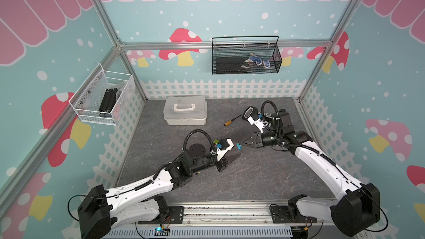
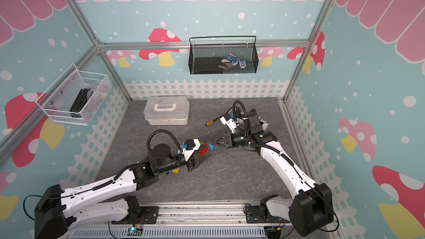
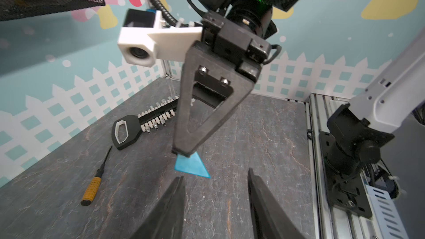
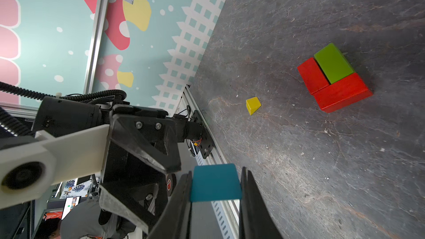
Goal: Assemble a piece of candy with building blocks
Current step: Place the building block at the center of the board.
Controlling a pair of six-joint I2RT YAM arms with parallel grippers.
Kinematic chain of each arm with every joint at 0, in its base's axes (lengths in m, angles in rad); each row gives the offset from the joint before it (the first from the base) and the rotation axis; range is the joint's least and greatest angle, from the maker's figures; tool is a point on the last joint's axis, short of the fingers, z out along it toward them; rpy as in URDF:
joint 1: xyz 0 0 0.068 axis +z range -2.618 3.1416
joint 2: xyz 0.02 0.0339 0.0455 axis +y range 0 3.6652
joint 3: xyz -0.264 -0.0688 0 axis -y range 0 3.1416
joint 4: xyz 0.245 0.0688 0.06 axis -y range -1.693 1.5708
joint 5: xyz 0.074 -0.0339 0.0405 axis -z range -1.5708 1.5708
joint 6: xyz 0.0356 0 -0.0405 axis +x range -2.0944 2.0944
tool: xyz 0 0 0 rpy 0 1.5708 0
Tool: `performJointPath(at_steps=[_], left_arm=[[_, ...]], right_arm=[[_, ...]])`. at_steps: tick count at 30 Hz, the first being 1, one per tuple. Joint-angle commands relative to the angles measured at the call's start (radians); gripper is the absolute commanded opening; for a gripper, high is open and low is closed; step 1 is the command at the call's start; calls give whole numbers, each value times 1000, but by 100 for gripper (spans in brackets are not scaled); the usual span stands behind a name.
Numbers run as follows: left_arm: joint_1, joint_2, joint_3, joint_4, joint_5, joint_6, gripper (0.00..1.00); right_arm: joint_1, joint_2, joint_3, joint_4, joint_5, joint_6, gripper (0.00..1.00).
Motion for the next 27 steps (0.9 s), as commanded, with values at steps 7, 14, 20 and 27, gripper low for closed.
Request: performJointPath(at_steps=[7, 14, 20, 27], left_arm=[[-7, 28, -17, 102, -78, 78, 48], [-8, 77, -7, 110, -91, 116, 48], [-7, 121, 1, 131, -75, 114, 48], [-6, 118, -9, 168, -138, 125, 49]], right_arm=[[-6, -19, -12, 31, -48, 8, 23], [-6, -34, -33, 58, -62, 28, 23], [-5, -37, -45, 64, -78, 38, 23], [-5, -40, -57, 62, -88, 30, 23]])
